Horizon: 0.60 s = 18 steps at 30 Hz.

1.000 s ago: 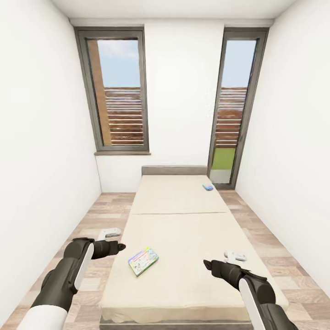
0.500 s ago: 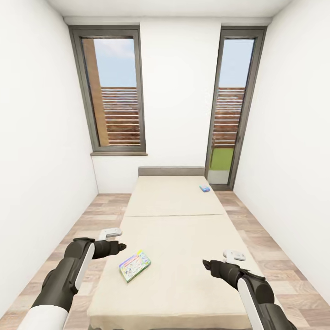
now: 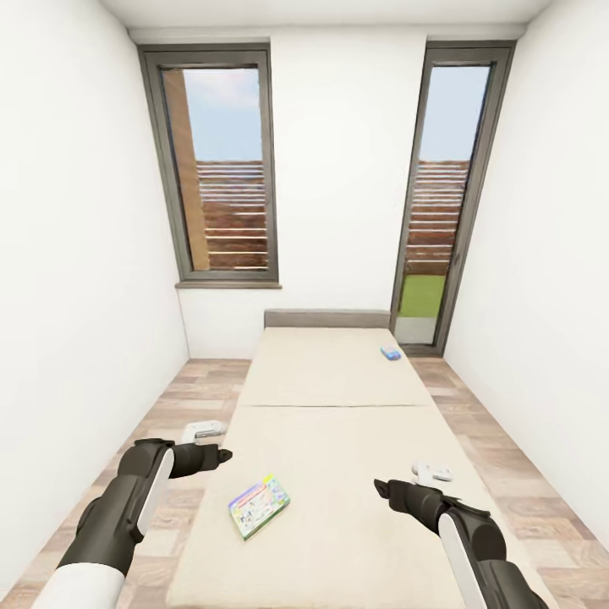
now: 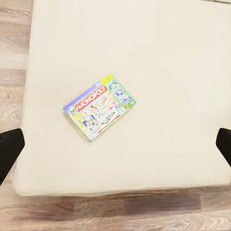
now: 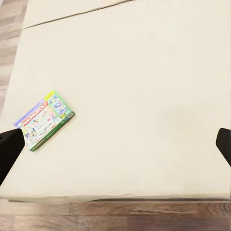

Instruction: Put all the toys in the child's room - the three board games (two on the bed and one on the table), the two jigsaw puzzles on the table, and the tennis ball on the table - inside the toy box on the table in the child's room.

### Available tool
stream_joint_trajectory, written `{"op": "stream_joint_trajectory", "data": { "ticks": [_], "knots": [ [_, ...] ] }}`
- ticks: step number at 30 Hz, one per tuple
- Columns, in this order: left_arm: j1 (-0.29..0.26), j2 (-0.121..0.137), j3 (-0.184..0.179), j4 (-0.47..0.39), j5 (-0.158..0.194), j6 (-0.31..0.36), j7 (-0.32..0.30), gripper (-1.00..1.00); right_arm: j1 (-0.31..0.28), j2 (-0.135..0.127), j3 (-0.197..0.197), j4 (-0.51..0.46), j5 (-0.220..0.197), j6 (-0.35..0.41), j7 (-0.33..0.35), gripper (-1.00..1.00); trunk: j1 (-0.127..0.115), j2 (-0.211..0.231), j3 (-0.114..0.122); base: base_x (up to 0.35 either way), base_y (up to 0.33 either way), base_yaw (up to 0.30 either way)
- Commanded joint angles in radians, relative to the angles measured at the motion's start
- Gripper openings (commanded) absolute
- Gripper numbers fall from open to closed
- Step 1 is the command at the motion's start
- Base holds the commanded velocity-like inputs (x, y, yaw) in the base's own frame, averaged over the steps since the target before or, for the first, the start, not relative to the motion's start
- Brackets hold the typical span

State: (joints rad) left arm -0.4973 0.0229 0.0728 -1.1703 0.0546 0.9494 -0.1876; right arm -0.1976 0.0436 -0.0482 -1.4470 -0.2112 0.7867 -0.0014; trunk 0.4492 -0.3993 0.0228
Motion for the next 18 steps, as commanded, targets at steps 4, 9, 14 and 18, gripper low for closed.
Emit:
{"op": "stream_joint_trajectory", "data": {
  "ticks": [4,9,14,18],
  "knots": [
    [0.0,0.0,0.0,0.0,0.005,0.005,0.0,1.0,0.0,0.001,-0.003,-0.001,-0.004,0.005,0.0,1.0,0.001,-0.001,0.0,0.247,0.059,0.13],
    [0.0,0.0,-0.001,0.0,0.005,0.005,0.0,1.0,0.0,0.001,-0.007,-0.001,-0.005,0.005,0.0,1.0,0.001,-0.001,0.0,0.231,0.054,0.048],
    [-0.001,-0.001,-0.003,0.0,0.005,0.005,0.0,1.0,0.0,0.0,-0.009,-0.001,-0.005,0.005,0.0,1.0,0.001,-0.001,0.0,0.155,-0.124,0.011],
    [0.0,-0.001,-0.004,0.0,0.005,0.005,0.0,1.0,0.0,0.0,-0.011,-0.001,-0.005,0.005,0.0,1.0,0.001,-0.001,0.0,0.103,-0.161,-0.019]
  ]
}}
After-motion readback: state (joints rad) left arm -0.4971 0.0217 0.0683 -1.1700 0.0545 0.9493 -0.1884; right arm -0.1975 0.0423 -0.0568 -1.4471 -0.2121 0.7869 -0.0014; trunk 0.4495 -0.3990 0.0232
